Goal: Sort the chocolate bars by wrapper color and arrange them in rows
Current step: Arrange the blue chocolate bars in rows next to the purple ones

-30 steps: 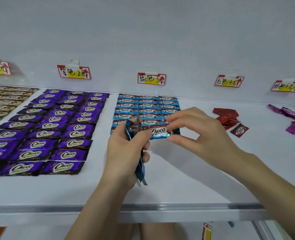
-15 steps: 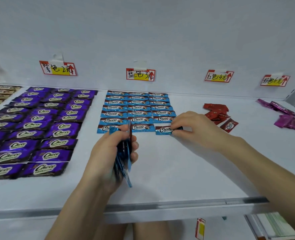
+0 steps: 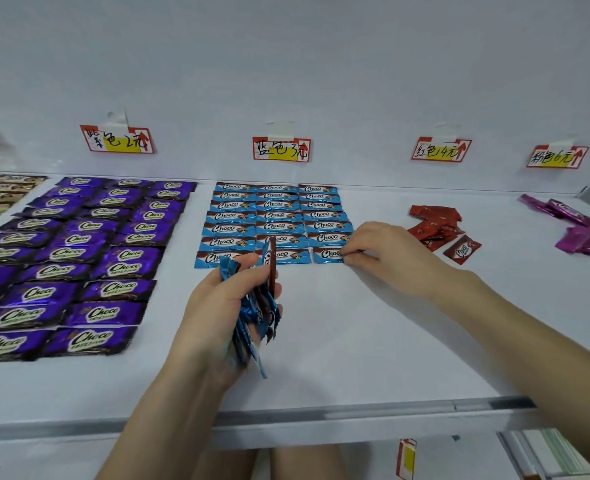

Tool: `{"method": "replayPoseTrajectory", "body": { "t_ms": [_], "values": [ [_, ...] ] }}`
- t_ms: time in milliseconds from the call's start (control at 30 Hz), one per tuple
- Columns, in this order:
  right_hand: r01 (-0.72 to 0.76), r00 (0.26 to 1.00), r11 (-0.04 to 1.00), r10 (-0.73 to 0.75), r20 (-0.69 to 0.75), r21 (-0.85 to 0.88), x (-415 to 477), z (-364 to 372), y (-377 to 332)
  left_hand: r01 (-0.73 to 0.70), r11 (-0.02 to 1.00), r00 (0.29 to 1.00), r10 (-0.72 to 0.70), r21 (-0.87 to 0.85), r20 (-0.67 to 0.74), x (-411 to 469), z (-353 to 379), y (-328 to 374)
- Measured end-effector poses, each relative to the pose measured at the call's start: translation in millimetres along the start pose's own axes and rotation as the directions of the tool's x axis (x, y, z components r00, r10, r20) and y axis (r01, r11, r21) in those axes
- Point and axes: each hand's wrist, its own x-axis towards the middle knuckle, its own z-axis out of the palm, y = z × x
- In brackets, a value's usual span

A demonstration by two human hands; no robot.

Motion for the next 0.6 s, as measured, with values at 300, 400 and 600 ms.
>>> {"method": "replayPoseTrajectory", "body": {
  "t_ms": [300, 400, 600],
  "values": [
    [0.034, 0.999, 0.999, -0.033, -0.022, 0.018, 1.6, 6.0, -1.3, -0.002, 0.999, 1.0, 0.001, 0.039, 0.026, -1.9, 3.1, 1.0],
    [0.046, 0.999, 0.999, -0.046, -0.004, 0.007, 2.1, 4.5, -2.2, -0.002, 0.999, 0.999, 0.001, 0.034, 0.034, -2.8, 3.1, 1.9],
    [0.04, 0.999, 0.999, -0.04, 0.009, -0.004, 1.9, 5.1, -3.4, -0.028, 0.997, 0.999, 0.026, 0.074, 0.04, -3.0, 1.5, 3.0]
  ]
}}
